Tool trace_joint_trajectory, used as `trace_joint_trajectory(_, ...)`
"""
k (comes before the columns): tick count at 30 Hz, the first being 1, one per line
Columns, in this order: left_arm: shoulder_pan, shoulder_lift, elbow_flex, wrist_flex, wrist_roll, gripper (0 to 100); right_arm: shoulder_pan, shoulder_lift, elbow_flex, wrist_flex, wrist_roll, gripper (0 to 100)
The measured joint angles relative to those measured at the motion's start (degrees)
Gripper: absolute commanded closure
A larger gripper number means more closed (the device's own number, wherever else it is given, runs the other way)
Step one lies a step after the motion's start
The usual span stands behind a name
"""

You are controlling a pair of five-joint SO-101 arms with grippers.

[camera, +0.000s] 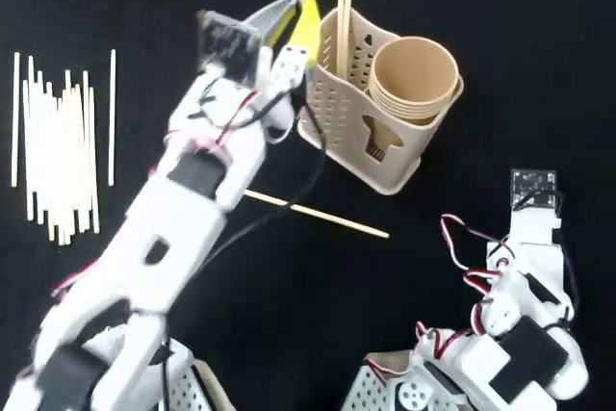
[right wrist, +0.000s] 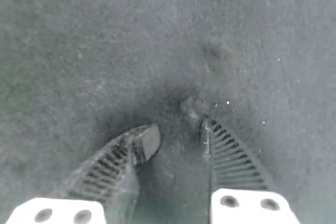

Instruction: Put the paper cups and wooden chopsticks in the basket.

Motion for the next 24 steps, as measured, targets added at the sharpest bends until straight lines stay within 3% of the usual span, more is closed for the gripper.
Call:
trace_joint_trajectory(5, 0.79, 10.99, -3.52, -7.91, 0.97, 97, 0.0, 0.0, 0.09, -0.09, 0.0, 82.8)
trace_joint_trajectory(13, 2.64, 21.36, -8.26, -9.67, 1.05, 97, 0.0, 0.0, 0.09, -0.09, -0.09, 82.8)
trace_joint_trajectory(17, 2.37, 26.81, -8.88, -9.49, 1.41, 87, 0.0, 0.0, 0.09, -0.09, -0.09, 82.8)
trace_joint_trajectory(20, 2.2, 27.16, -10.55, -4.66, 2.64, 82, 0.0, 0.0, 0.09, -0.09, -0.09, 82.8)
trace_joint_trajectory(24, 2.11, 25.76, -17.23, 10.2, 10.64, 79, 0.0, 0.0, 0.09, -0.09, -0.09, 82.8)
